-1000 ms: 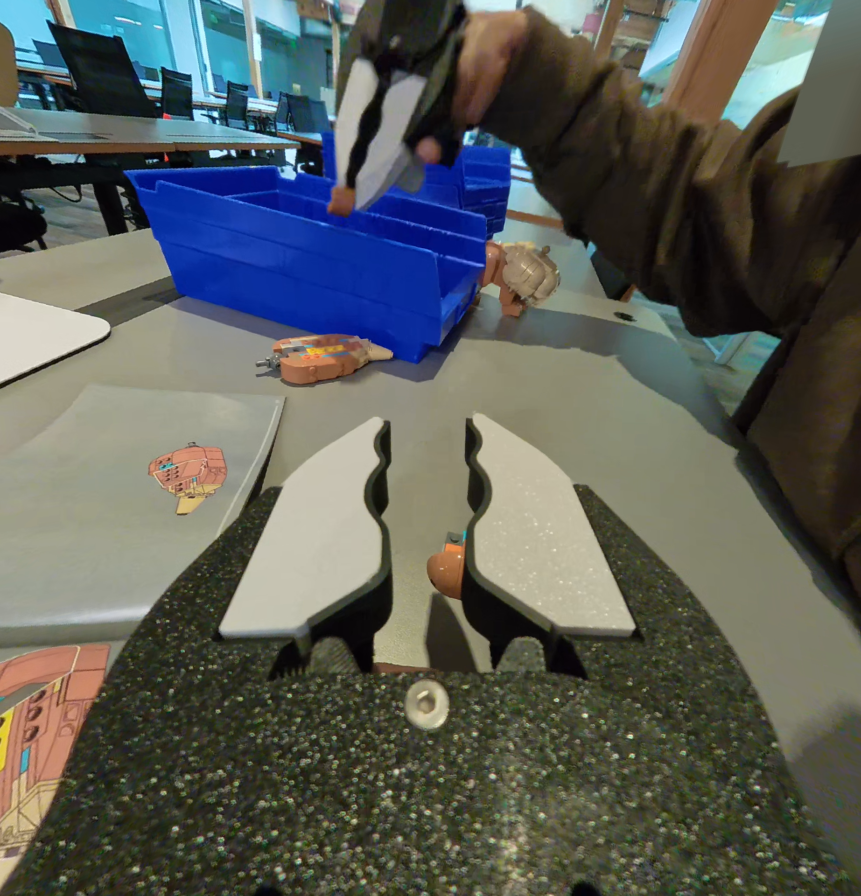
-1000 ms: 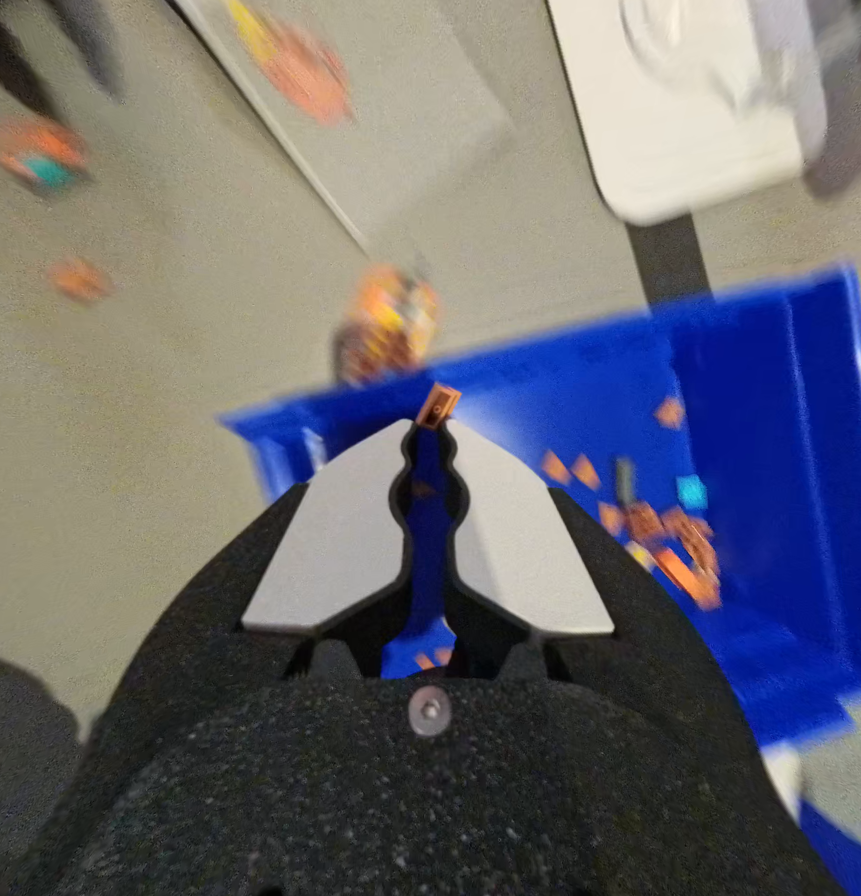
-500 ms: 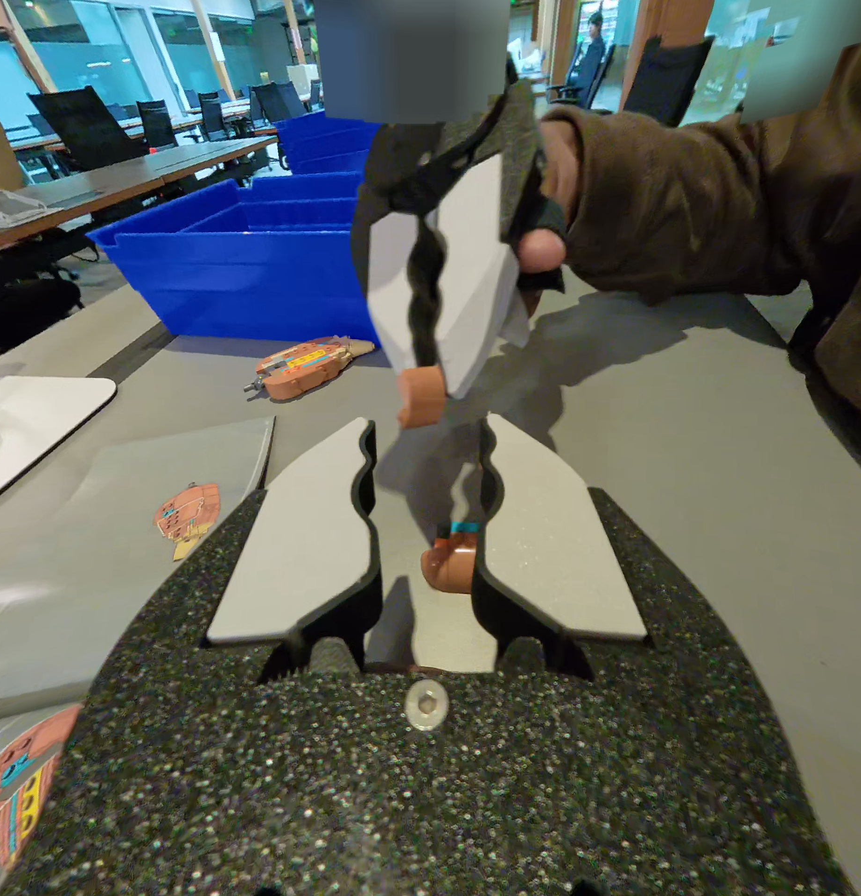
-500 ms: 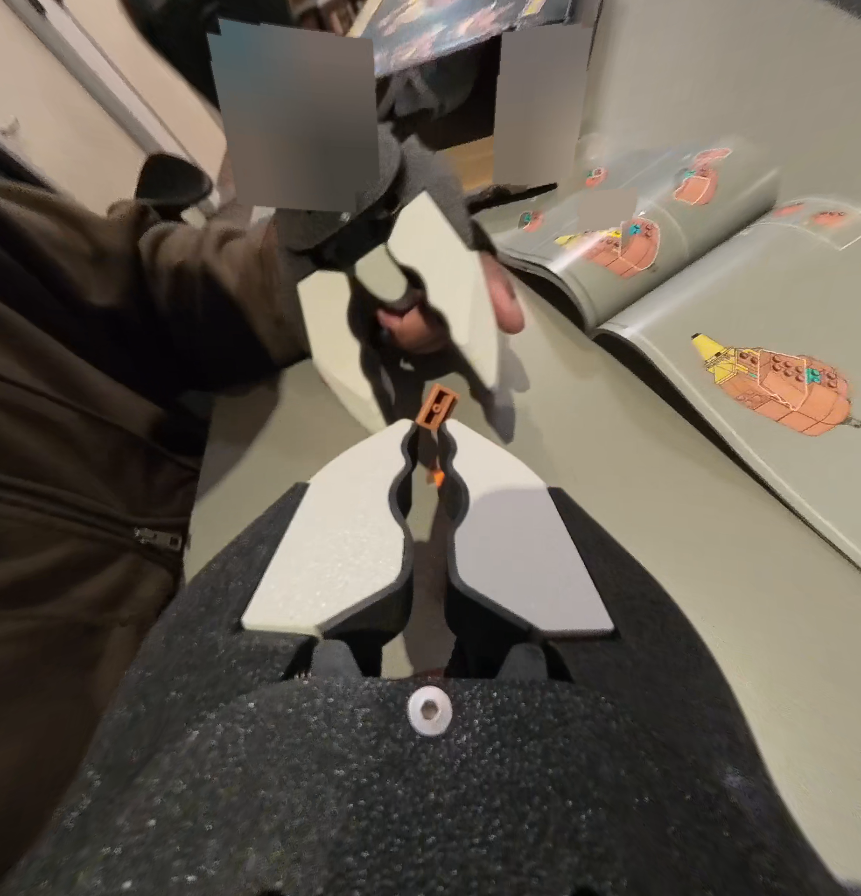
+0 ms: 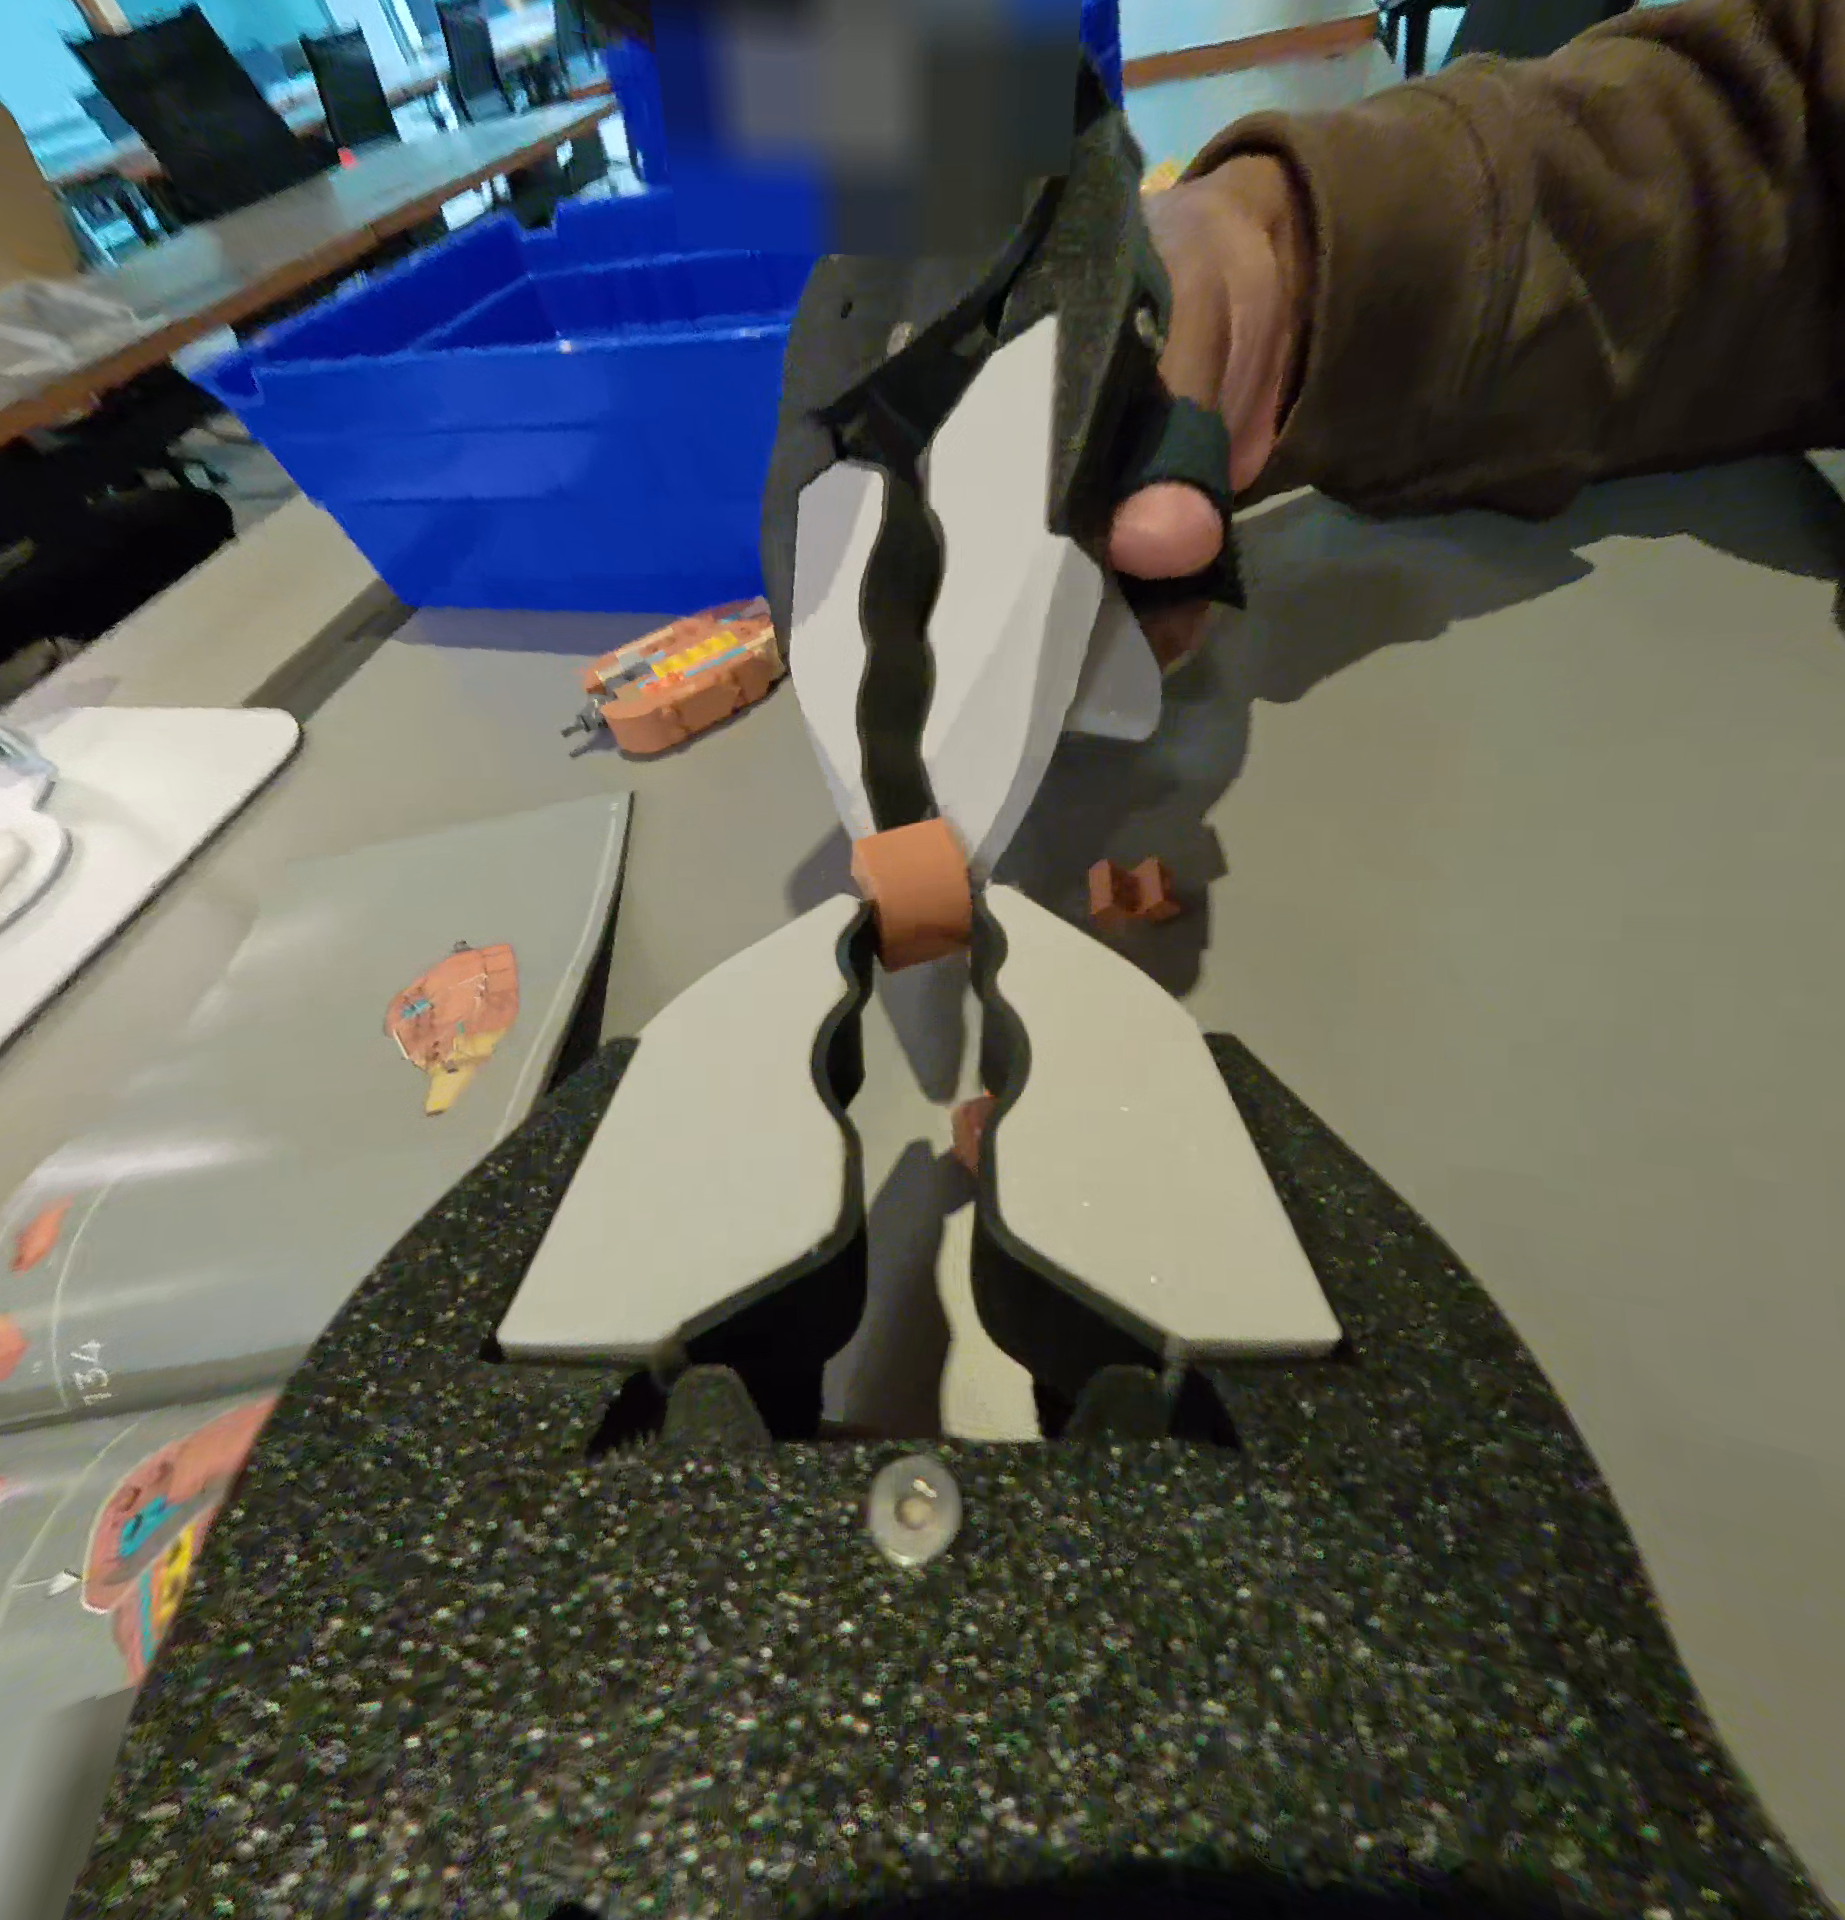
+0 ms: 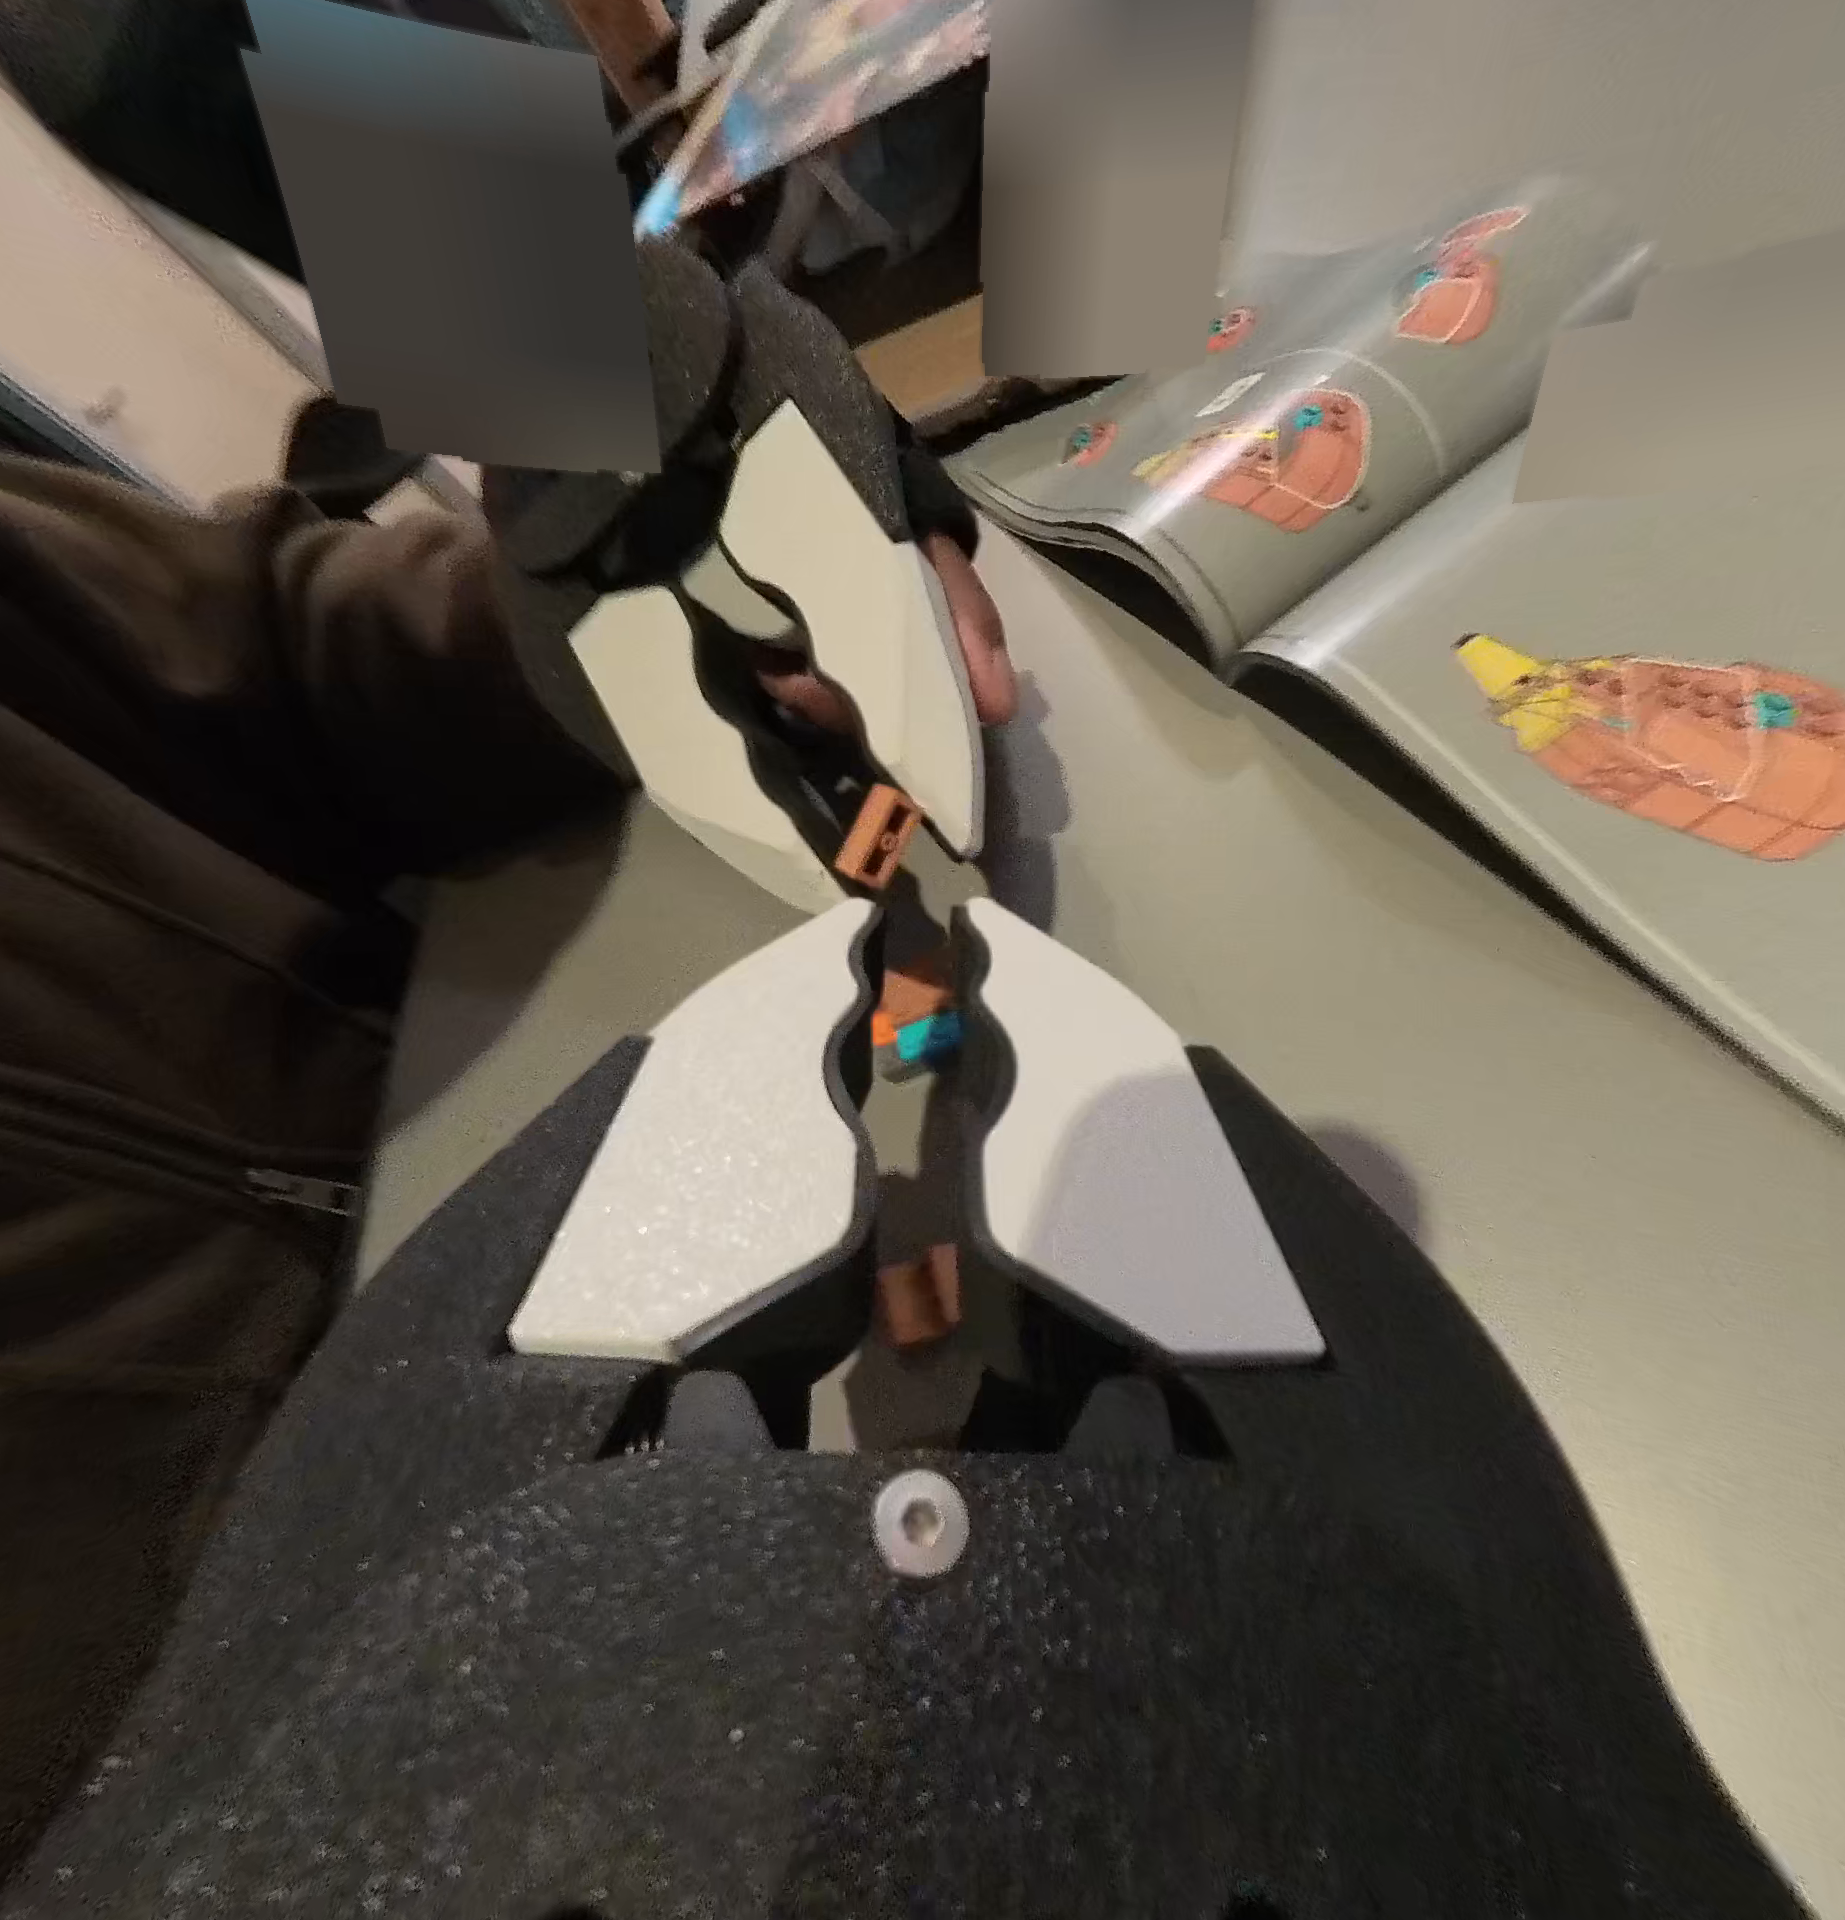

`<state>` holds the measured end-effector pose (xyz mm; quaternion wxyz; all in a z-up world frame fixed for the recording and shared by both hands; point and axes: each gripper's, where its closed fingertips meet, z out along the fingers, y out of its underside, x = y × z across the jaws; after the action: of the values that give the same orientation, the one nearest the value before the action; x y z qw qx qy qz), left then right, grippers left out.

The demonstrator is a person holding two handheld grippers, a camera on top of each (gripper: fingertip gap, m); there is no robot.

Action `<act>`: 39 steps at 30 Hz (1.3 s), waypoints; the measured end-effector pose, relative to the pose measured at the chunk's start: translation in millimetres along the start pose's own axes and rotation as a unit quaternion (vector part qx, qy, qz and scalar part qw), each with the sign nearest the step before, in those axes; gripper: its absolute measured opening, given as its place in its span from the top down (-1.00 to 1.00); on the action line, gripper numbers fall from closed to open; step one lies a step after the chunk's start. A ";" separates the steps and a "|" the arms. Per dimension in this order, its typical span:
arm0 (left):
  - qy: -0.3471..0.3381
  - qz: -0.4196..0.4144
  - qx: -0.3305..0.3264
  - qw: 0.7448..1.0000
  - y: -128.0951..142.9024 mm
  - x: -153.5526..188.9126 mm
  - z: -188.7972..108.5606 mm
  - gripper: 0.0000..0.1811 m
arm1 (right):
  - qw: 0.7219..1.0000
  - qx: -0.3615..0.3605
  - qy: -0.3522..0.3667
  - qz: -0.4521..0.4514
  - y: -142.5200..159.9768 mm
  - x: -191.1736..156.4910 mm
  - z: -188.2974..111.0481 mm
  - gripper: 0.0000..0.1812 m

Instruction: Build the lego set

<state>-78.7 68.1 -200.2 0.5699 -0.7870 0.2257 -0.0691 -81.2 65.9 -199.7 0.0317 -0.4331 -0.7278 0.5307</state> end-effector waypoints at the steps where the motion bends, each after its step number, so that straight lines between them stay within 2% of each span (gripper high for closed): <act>1: -0.001 -0.020 -0.011 1.000 2.3 -2.3 -0.3 0.81 | 1.000 -0.001 0.014 -0.025 0.0 3.9 -1.8 0.85; 3: 0.014 -0.064 -0.024 0.998 4.2 -2.1 -1.9 0.81 | 0.996 0.001 0.039 -0.083 -3.3 9.1 -5.2 0.83; 6: 0.057 -0.110 -0.024 0.992 1.0 7.8 -3.0 0.80 | 0.986 -0.003 0.039 -0.159 -8.5 3.6 -3.8 0.80; 11: 0.075 -0.097 -0.051 0.991 6.9 16.4 -2.4 0.80 | 0.971 -0.034 0.021 -0.237 -7.0 -3.9 3.2 0.83; 18: 0.074 -0.092 -0.062 0.991 10.7 16.3 -2.1 0.80 | 0.969 -0.021 -0.014 -0.247 -12.8 -12.5 -0.3 0.80; 26: 0.093 -0.099 -0.075 0.988 17.0 22.2 1.5 0.80 | 0.966 -0.049 -0.032 -0.250 1.6 -13.9 12.9 0.81; 39: 0.117 -0.084 -0.097 0.985 17.9 33.2 -0.5 0.81 | 0.955 -0.082 -0.057 -0.279 10.8 -25.3 11.5 0.82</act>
<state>-54.3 48.8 -221.5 0.4530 -0.8409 0.2300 -0.1863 -64.8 41.2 -202.9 0.1012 -0.1827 -0.8611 0.4635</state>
